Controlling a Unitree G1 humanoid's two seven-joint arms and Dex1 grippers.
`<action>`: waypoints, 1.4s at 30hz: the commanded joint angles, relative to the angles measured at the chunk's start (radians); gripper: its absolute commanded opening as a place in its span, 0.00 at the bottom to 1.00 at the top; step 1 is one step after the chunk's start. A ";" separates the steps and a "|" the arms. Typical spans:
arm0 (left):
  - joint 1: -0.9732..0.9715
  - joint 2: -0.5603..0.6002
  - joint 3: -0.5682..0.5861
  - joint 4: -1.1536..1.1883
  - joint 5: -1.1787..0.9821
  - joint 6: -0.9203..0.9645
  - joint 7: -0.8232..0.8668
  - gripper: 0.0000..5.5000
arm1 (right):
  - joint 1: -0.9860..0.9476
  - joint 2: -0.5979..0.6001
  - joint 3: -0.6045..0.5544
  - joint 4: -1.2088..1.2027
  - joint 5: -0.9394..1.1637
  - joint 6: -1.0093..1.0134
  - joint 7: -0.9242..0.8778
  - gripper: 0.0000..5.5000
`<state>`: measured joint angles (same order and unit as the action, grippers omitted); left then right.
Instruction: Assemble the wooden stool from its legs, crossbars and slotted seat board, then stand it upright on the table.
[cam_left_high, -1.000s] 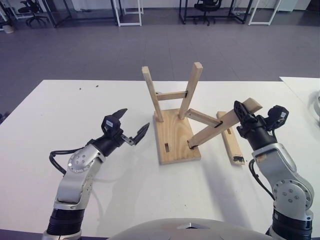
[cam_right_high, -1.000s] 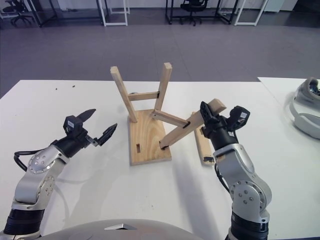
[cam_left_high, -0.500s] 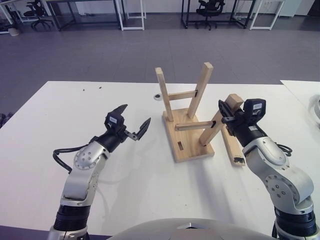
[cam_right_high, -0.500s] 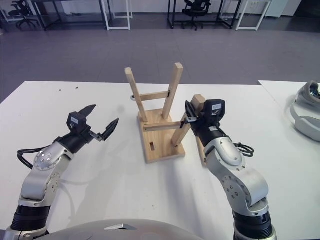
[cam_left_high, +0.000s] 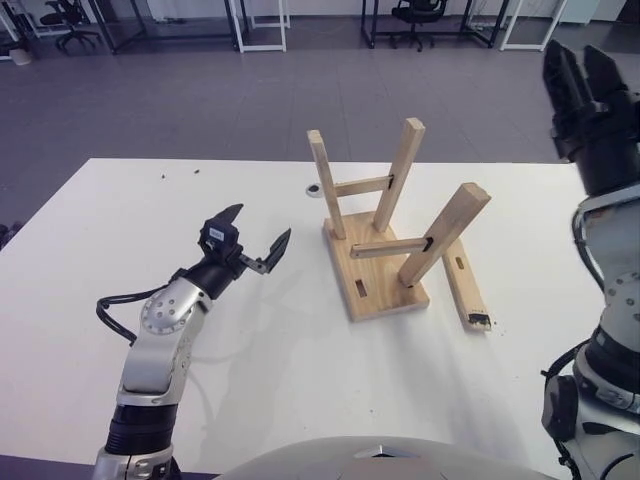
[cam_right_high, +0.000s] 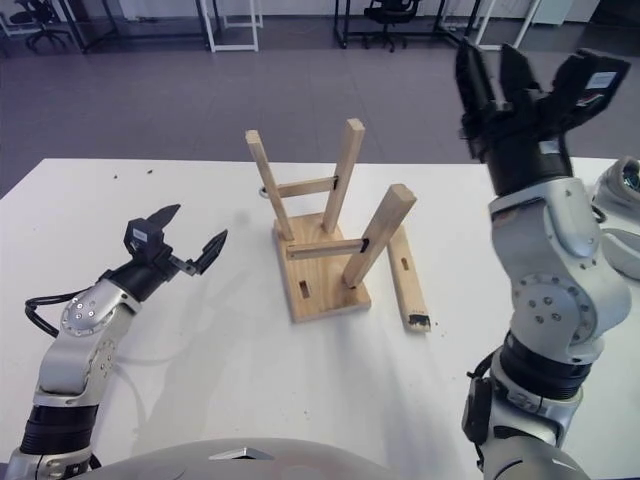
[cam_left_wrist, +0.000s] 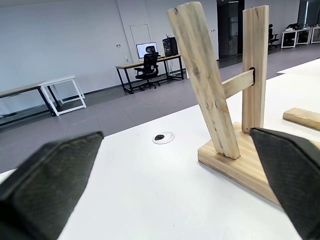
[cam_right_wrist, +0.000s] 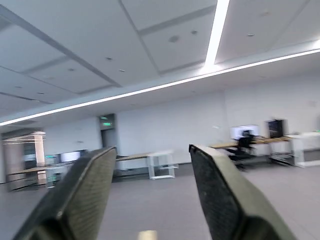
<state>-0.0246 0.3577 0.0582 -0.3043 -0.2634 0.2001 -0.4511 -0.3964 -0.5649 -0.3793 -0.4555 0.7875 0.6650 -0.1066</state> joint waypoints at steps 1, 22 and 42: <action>-0.024 0.002 -0.006 0.021 0.013 -0.011 -0.001 0.98 | 0.244 -0.004 0.146 0.130 -0.105 0.095 0.090 0.67; -0.057 0.000 -0.003 -0.016 -0.013 0.033 0.021 0.98 | 0.376 0.105 0.224 0.314 -0.388 0.110 0.165 0.38; -0.871 -0.167 0.240 0.015 -1.130 0.434 0.407 0.76 | -0.241 -0.016 0.427 0.058 -0.580 -0.579 0.630 0.38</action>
<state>-0.9071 0.1807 0.3037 -0.2817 -1.3747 0.6248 -0.0560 -0.6218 -0.5890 0.0445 -0.4006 0.2011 0.0976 0.5022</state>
